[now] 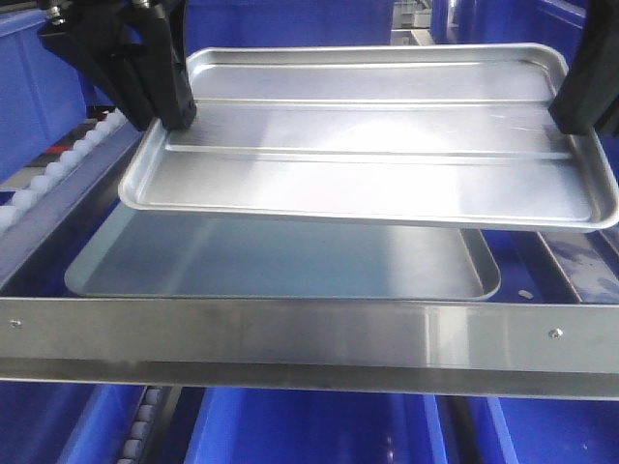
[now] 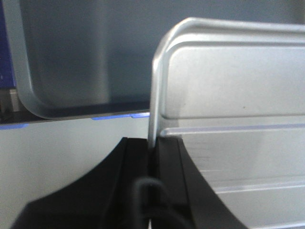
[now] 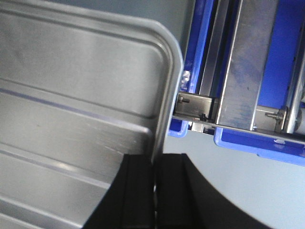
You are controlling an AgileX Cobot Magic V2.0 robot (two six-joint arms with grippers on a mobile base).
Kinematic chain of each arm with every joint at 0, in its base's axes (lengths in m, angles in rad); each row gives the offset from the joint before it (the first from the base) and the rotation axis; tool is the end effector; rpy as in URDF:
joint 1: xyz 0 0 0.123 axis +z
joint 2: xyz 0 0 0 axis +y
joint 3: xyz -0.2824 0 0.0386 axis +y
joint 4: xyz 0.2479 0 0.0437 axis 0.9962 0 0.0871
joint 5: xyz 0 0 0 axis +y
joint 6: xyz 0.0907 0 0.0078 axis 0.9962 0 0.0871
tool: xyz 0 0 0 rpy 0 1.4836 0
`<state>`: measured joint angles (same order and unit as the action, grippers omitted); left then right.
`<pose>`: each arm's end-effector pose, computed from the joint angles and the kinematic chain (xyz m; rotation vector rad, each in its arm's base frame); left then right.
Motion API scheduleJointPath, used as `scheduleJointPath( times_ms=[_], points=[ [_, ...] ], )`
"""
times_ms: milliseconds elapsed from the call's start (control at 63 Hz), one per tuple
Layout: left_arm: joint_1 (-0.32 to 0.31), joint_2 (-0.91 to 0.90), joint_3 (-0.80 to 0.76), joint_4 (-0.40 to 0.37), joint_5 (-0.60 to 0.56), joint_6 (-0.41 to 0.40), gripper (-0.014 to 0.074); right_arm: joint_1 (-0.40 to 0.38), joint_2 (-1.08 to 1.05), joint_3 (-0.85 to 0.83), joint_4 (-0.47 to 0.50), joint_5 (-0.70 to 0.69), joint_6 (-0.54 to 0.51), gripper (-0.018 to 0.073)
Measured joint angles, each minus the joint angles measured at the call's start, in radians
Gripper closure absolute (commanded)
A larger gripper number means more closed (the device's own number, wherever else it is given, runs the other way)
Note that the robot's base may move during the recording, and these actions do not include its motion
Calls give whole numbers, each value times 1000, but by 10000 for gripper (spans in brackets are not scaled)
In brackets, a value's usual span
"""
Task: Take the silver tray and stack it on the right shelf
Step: 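Carry the tray over the larger grey tray on the shelf, then lower the silver tray into the larger grey tray with both grippers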
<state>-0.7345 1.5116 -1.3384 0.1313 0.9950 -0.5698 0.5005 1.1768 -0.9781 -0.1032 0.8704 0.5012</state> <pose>0.2415 -0.2046 0.3278 0.2775 2.6496 -0.2683 0.2047 0.1038 0.3171 -0.0538 2.5664 0.2621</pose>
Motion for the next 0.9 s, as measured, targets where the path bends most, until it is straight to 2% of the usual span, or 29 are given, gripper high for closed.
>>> scheduleJointPath(
  times_ms=[143, 254, 587, 904],
  points=[
    [4, 0, -7, 24, -4, 0, 689, 0, 5, -7, 0, -23, 0, 503],
    [35, 0, -32, 27, -4, 1, 689, 0, 43, -51, 0, -27, 0, 503],
    [192, 68, -93, 40, -34, 85, 689, 0, 325, -315, -12, -33, -9, 503],
    [287, 253, -93, 33, -125, 111, 689, 0, 622, -445, -48, -63, -9, 503]
  ],
)
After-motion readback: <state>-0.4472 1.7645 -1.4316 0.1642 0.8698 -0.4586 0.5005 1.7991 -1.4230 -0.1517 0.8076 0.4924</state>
